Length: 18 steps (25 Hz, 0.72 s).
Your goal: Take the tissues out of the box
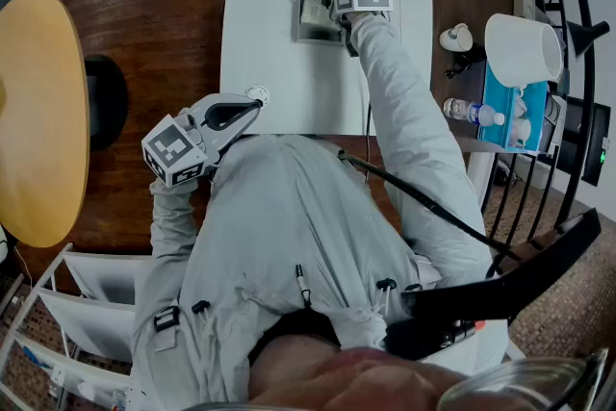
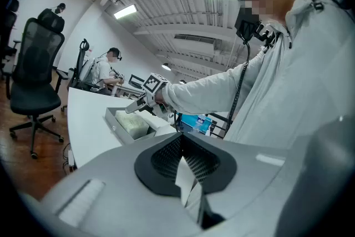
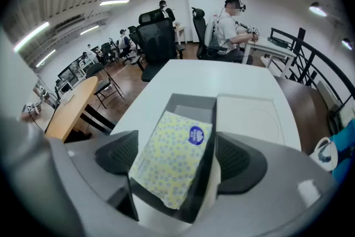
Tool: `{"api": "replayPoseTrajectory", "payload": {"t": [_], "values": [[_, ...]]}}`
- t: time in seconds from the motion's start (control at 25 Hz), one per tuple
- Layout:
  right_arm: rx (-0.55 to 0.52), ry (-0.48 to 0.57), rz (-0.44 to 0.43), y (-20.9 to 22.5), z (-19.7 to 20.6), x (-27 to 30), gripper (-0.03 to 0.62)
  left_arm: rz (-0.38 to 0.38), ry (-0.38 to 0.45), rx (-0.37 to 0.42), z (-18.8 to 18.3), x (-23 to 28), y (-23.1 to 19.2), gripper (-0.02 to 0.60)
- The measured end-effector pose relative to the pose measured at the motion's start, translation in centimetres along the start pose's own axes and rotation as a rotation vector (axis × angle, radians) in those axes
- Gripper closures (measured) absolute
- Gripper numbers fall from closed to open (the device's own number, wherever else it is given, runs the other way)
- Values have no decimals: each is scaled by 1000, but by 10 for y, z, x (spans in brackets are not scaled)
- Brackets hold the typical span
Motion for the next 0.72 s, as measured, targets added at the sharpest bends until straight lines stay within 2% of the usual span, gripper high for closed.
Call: {"api": "replayPoseTrajectory", "payload": {"t": [0.2,0.4,0.64,0.72], "values": [[16,-82,57,-45,-12,22,164,-10,4,-23,-8,-62,-19,574],[-4,-126,144,-39,-11,31,164,-12,14,-27,-12,-69,-26,574],[-3,-98,168,-34,-11,32,160,-5,5,-13,-15,-62,-24,574],[33,-88,150,-35,-7,34,117,-4,8,-4,-18,-60,-23,574]]}}
Point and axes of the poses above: the fingertips, and each gripper's own axes: x forward along the fingers, y to its right, z out of its underside, the point moved 1 cm from there along -x, backward along the fingers, and after that the axes turned 3 degrees about -x, right-handed, at the moved point
